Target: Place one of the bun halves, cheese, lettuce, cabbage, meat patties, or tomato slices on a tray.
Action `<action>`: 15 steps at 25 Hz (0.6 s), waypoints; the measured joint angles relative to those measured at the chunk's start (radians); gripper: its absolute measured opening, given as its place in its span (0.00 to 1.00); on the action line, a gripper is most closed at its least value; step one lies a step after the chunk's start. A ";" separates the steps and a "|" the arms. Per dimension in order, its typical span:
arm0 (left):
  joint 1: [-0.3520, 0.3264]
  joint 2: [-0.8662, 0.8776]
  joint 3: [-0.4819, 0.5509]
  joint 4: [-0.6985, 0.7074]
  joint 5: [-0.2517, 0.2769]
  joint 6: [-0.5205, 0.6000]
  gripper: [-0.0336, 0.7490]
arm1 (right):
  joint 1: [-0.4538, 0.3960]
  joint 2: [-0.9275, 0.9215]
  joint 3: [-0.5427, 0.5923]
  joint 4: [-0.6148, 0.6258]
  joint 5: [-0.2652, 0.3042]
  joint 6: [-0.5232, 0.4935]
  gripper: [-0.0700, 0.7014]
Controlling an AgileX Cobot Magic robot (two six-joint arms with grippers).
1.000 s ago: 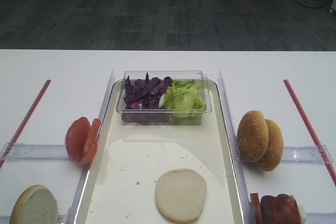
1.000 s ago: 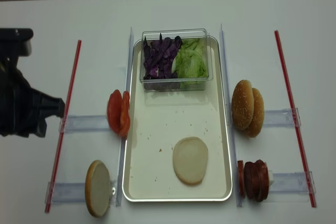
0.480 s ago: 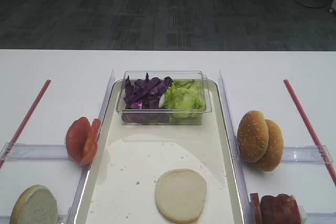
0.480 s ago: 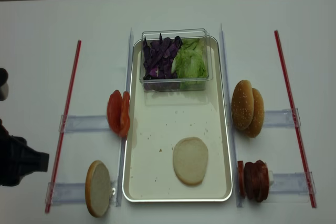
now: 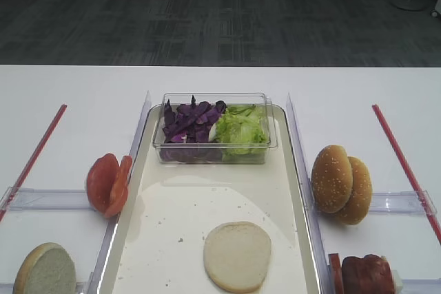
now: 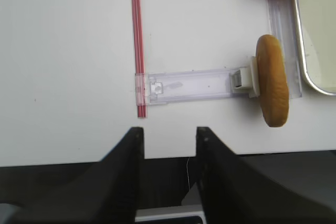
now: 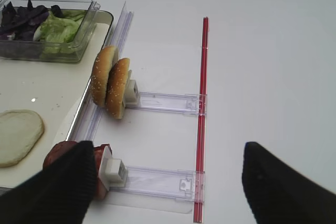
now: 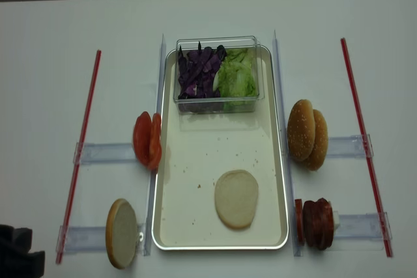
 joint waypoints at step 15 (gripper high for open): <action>0.000 -0.319 0.079 0.004 -0.026 0.000 0.34 | 0.000 0.000 0.000 0.000 0.000 0.000 0.85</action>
